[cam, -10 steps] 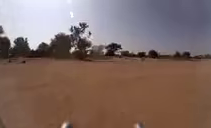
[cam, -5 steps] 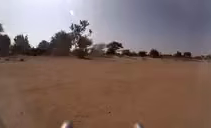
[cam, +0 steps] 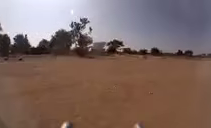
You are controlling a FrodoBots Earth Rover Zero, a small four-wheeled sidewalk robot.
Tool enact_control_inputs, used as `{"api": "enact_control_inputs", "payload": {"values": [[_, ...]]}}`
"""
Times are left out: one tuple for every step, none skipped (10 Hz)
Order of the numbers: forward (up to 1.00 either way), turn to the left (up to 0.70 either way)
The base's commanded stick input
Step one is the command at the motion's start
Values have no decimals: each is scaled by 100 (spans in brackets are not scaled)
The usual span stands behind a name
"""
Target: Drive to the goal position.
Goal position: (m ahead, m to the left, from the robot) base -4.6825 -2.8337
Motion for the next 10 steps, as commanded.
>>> {"api": "enact_control_inputs", "payload": {"values": [[70, 0], [70, 0], [70, 0], [70, 0], [70, 0], [70, 0], [70, 0], [70, 0], [70, 0], [70, 0]]}}
